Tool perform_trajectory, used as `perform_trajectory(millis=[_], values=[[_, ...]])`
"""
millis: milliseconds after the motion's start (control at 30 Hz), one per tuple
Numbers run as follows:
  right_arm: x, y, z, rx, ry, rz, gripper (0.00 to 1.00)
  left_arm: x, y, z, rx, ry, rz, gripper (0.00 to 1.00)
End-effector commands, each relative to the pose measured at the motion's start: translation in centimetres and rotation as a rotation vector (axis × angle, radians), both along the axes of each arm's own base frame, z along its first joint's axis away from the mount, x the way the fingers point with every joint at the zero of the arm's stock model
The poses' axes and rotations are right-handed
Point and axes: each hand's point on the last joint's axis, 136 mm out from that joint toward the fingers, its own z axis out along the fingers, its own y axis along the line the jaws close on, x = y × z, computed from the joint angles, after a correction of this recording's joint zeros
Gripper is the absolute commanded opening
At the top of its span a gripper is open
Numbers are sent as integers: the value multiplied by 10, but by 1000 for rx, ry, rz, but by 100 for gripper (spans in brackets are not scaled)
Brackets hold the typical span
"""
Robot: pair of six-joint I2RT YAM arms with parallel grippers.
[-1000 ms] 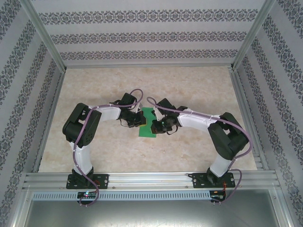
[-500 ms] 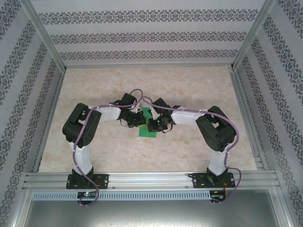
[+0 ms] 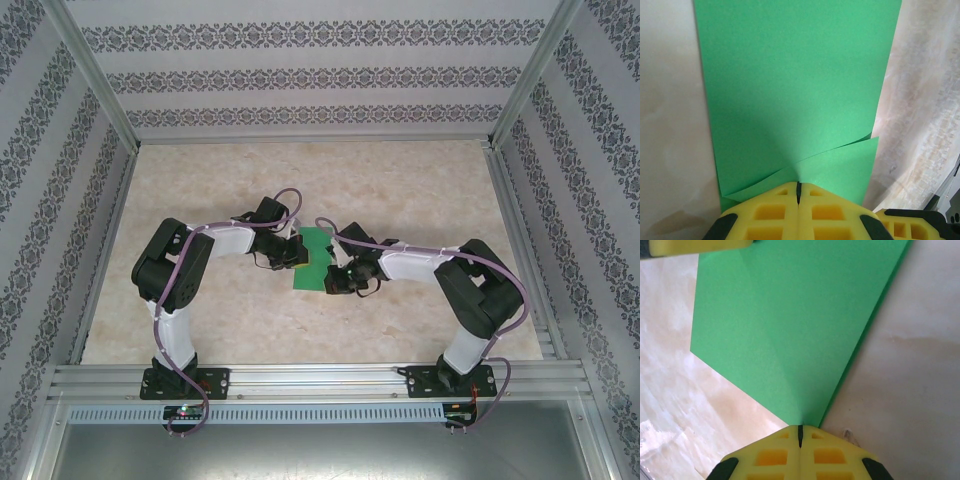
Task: Fold a paper plane with a square sheet of paper (pick it up from the middle)
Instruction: Fold the triangle a second time at the center of the table.
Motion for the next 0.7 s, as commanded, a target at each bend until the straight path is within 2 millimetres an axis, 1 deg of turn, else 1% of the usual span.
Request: perform_trajectory(millis=[0, 100, 167, 300, 467, 567, 667], values=[[4, 0, 14, 30, 3, -33, 2, -30, 30, -41, 179, 121, 32, 0], [18, 11, 31, 84, -53, -45, 2, -29, 29, -40, 172, 121, 30, 0], [25, 15, 33, 93, -71, -57, 1, -29, 29, -39, 173, 121, 31, 0], [32, 16, 20, 58, -55, -67, 1, -29, 28, -37, 165, 115, 29, 0], [26, 8, 2, 2, -20, -67, 1, -27, 25, -31, 148, 98, 22, 0], [21, 0, -8, -41, 1, -66, 1, -22, 18, -23, 112, 69, 13, 0], [16, -7, -16, -74, 23, -62, 1, -13, 6, -5, 48, 13, -4, 0]])
